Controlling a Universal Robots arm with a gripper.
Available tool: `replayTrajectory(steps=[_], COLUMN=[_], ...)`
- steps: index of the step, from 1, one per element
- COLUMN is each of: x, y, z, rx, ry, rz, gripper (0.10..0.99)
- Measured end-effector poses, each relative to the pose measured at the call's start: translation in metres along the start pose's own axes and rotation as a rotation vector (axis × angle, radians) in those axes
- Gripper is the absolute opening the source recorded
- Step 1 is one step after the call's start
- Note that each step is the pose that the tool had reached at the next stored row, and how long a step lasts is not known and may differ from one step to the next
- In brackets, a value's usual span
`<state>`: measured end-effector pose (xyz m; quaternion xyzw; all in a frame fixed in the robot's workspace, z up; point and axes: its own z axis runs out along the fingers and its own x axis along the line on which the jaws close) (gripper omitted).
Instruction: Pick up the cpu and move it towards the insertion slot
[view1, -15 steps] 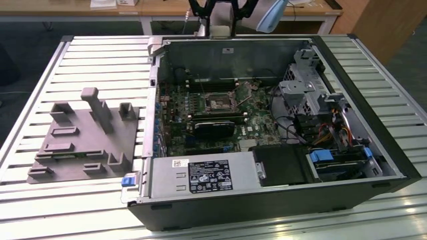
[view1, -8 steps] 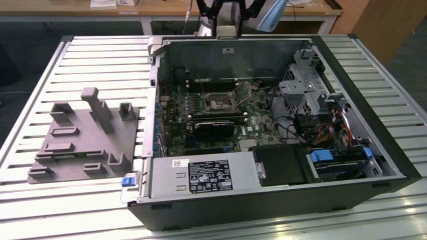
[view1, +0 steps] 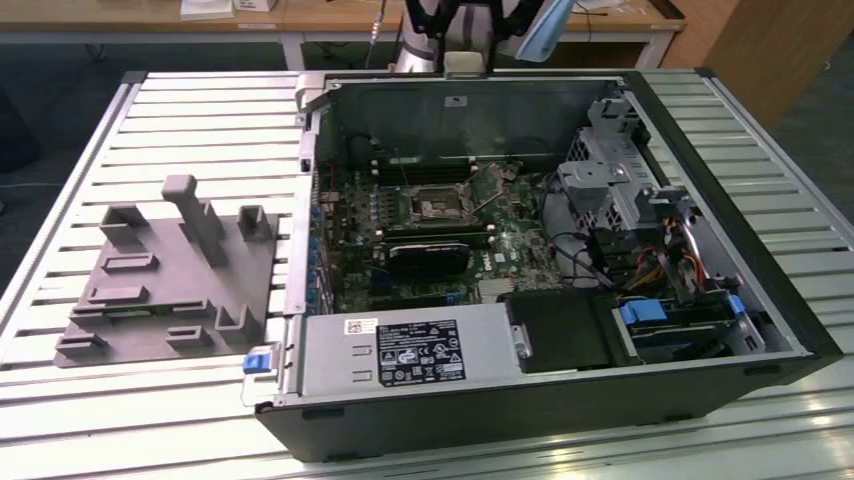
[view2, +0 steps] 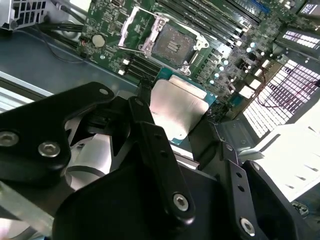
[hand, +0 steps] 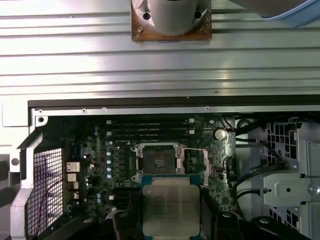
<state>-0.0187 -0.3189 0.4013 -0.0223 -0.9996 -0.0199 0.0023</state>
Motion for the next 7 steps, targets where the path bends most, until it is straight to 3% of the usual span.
replayTrajectory(steps=[7], x=[-0.0006], y=[0.0], z=[0.0001], rx=[0.0], ry=[0.0], rz=[0.0], gripper=[0.545])
